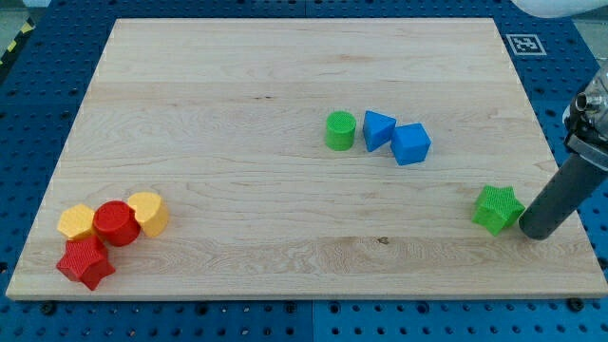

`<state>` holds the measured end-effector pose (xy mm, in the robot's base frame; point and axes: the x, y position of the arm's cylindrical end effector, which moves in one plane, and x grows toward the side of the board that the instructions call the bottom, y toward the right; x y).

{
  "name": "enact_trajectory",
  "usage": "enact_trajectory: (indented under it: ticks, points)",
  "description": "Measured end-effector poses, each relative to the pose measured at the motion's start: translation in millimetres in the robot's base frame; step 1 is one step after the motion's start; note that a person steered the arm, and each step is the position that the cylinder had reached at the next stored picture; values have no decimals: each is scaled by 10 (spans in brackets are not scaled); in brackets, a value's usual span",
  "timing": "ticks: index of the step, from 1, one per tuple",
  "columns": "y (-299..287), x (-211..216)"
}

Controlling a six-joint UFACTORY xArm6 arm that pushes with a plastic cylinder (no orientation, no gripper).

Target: Push the green star to the bottom left side of the green circle

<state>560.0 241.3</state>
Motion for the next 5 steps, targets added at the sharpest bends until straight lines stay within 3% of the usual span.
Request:
enact_trajectory:
  ticks: [3,5]
  points:
    - [-467,-21]
    - [-42,-265]
